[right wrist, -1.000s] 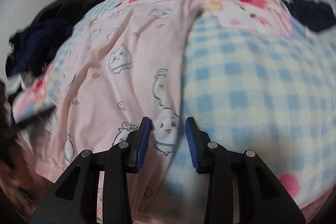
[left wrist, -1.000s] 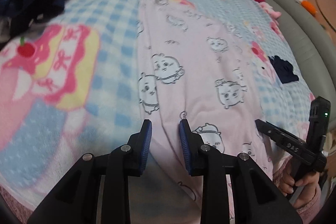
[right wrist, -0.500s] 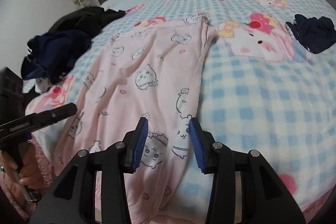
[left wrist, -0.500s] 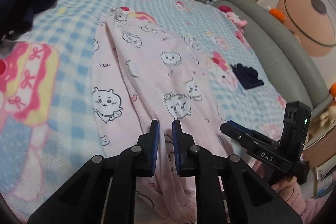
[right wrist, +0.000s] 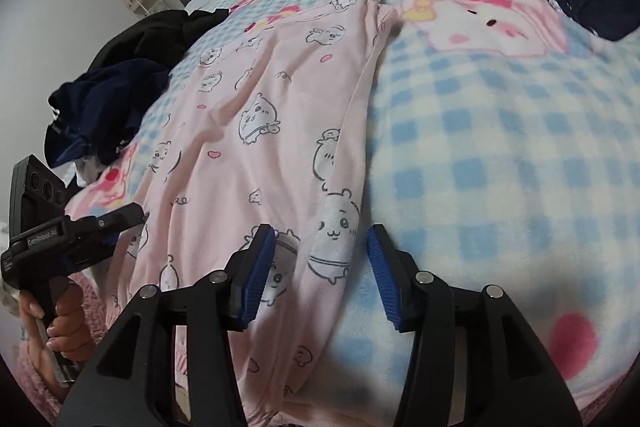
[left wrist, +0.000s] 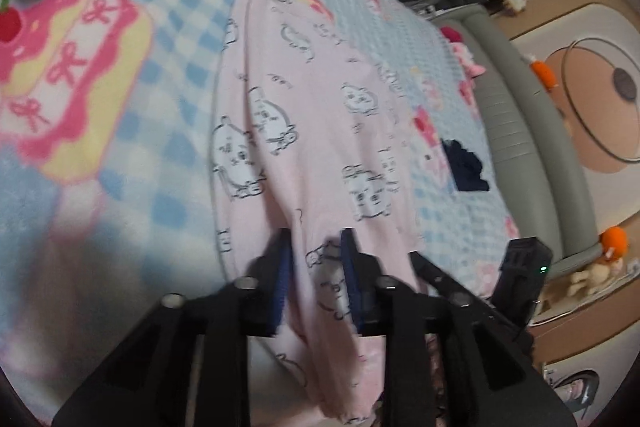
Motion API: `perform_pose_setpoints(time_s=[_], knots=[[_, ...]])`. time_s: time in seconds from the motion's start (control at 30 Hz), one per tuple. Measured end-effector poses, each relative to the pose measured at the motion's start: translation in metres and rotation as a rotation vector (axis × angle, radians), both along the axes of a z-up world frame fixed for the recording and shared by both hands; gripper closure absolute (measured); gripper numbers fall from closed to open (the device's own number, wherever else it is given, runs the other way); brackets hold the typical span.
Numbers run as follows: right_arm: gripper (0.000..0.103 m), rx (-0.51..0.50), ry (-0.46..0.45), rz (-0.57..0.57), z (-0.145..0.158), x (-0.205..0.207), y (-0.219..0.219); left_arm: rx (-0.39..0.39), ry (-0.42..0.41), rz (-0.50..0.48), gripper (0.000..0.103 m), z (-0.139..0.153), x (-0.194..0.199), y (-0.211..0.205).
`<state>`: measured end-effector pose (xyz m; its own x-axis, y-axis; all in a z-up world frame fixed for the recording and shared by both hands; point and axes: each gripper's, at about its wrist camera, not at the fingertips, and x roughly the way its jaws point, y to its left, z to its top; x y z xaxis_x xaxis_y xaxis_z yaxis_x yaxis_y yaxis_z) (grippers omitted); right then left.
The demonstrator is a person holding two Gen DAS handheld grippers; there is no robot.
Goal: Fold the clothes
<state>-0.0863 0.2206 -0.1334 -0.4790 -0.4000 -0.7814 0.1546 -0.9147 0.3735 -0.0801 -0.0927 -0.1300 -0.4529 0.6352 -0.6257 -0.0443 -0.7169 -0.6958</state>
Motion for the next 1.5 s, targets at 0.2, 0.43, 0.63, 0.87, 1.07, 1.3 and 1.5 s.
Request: perform_pose_setpoints(time_s=[0.2, 0.43, 0.63, 0.87, 1.07, 1.3, 1.5], knots=[[0.09, 0.119, 0.009, -0.02, 0.003, 0.003, -0.003, -0.23, 0.099, 0.056, 0.101, 0.028, 0.021, -0.001], [0.1, 0.256, 0.003, -0.004, -0.005, 0.007, -0.004, -0.258, -0.03, 0.065, 0.099, 0.004, 0.016, -0.015], [0.095, 0.154, 0.087, -0.015, 0.023, 0.017, 0.005, -0.184, 0.121, 0.15, 0.096, 0.033, 0.025, -0.03], [0.087, 0.066, 0.037, 0.085, 0.02, 0.008, -0.019, -0.235, 0.11, -0.146, 0.096, 0.023, 0.019, 0.041], [0.103, 0.265, -0.02, 0.064, -0.004, 0.026, -0.007, -0.366, -0.008, -0.162, 0.097, 0.002, 0.029, 0.04], [0.091, 0.1, 0.103, 0.063, 0.03, 0.039, -0.004, -0.309, 0.137, -0.188, 0.065, 0.028, 0.043, 0.047], [0.084, 0.215, 0.014, 0.2, 0.009, 0.039, -0.056, -0.394, 0.012, -0.242, 0.066, 0.001, 0.045, 0.065]])
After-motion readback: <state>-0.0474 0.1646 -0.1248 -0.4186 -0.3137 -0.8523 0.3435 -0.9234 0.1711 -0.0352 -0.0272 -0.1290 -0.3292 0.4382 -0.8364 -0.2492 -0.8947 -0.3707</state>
